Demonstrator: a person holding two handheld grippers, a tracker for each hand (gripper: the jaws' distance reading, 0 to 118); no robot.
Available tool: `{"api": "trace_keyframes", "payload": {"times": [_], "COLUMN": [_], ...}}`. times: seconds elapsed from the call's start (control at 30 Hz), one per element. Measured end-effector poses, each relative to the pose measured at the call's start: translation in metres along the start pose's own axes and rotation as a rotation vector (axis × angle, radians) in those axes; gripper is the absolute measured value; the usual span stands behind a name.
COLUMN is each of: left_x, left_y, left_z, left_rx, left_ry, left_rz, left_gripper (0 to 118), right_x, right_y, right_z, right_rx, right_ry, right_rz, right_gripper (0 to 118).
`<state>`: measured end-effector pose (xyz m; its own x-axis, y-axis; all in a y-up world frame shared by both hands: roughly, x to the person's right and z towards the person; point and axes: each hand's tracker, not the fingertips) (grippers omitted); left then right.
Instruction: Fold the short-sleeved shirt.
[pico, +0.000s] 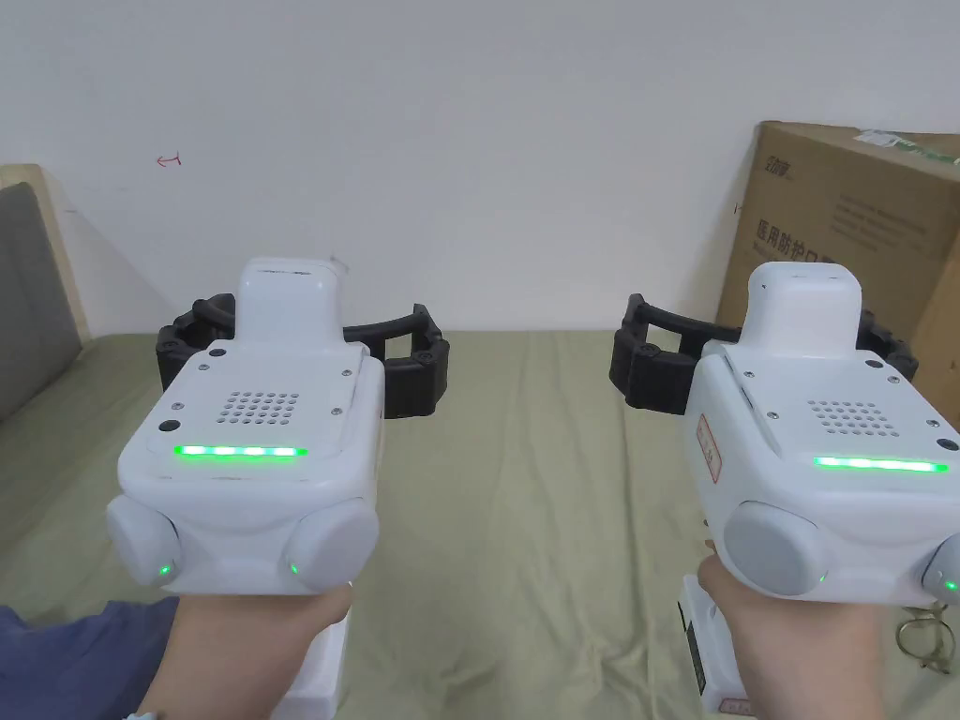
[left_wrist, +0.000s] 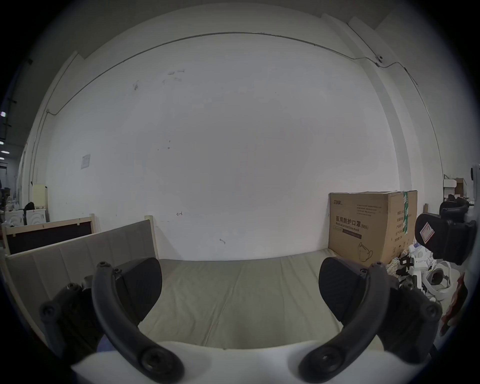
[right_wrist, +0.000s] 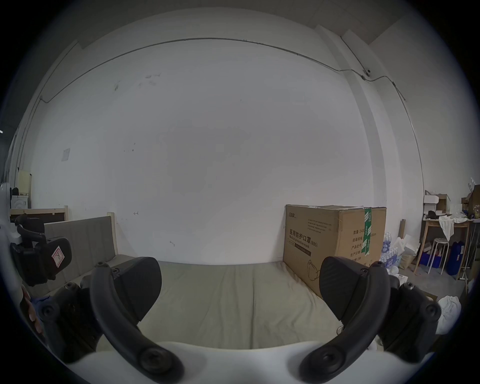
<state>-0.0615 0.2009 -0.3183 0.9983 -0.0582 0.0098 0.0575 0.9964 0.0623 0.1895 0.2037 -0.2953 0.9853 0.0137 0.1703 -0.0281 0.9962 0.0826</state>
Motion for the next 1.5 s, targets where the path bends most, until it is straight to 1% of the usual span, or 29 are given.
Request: {"api": "trace_keyframes", "payload": {"times": [1.17,1.5], "left_x": [0.006,0.007], "left_y": [0.006,0.005], "left_z": [0.003,0.005], "left_rx": [0.013,0.012], "left_ry": [-0.012,-0.007], "left_rz": [-0.011,-0.011], "left_gripper": [118,118], "right_x": [0.010,0.008], "right_y": [-0.001,0.000], "right_z": [0.000,0.002], "right_rx": [-0.008,0.000], "right_ry": [-0.018,-0.007], "right_rz": [-0.019,-0.004], "right_gripper": [118,118]}}
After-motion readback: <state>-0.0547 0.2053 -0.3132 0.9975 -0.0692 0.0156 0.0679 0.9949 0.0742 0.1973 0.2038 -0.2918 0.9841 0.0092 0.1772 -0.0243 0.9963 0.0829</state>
